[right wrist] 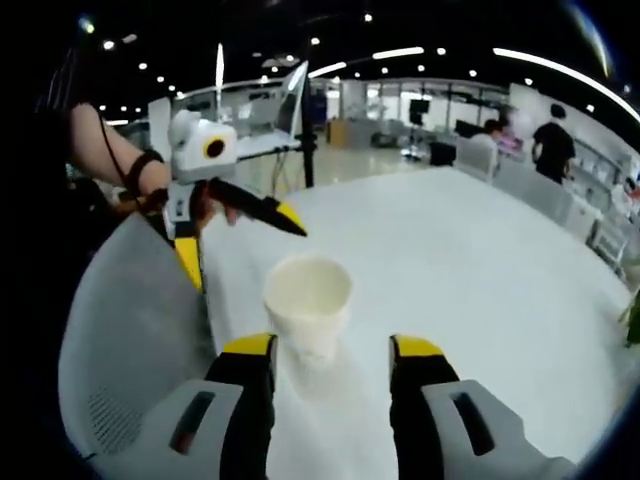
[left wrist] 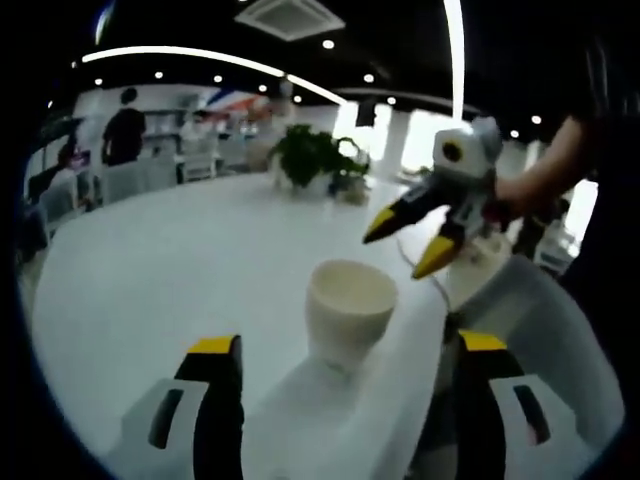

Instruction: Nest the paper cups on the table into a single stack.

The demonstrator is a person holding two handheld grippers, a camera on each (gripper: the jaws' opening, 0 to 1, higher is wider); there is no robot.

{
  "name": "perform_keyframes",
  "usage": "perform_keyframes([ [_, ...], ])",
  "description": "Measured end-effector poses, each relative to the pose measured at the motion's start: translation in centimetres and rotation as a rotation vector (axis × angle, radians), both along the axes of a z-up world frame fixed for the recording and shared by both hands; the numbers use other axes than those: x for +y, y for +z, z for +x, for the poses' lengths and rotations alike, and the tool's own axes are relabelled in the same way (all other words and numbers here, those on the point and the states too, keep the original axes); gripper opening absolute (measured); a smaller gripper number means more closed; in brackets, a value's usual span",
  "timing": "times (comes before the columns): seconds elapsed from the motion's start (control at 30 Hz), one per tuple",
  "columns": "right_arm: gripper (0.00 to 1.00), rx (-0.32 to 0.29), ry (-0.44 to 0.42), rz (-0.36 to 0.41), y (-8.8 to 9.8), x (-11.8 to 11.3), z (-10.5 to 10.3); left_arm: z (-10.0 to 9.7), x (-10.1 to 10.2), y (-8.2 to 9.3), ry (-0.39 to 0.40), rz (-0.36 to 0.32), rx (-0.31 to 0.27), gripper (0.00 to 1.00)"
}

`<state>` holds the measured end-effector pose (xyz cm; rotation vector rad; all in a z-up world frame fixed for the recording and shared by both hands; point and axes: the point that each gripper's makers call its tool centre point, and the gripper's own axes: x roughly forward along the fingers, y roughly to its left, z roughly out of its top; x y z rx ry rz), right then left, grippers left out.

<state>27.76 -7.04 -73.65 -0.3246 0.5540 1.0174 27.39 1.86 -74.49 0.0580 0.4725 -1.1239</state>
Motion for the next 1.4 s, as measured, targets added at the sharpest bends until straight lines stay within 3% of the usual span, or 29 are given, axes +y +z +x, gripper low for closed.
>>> perform_keyframes([
  [0.67, 0.43, 0.013, 0.117, -0.058, -1.8, 2.2, 0.2, 0.8, -1.1, -2.0, -0.034, 0.092, -0.021, 0.66],
  [1.13, 0.43, 0.014, 0.156, -0.072, -2.2, 2.8, 0.3, 1.6, -2.2, -1.8, -0.066, 0.104, -0.051, 0.56],
  [1.4, 0.4, 0.02, 0.171, -0.072, -2.4, 3.0, 0.3, 1.3, -3.1, -1.9, -0.102, 0.093, -0.038, 0.48],
])
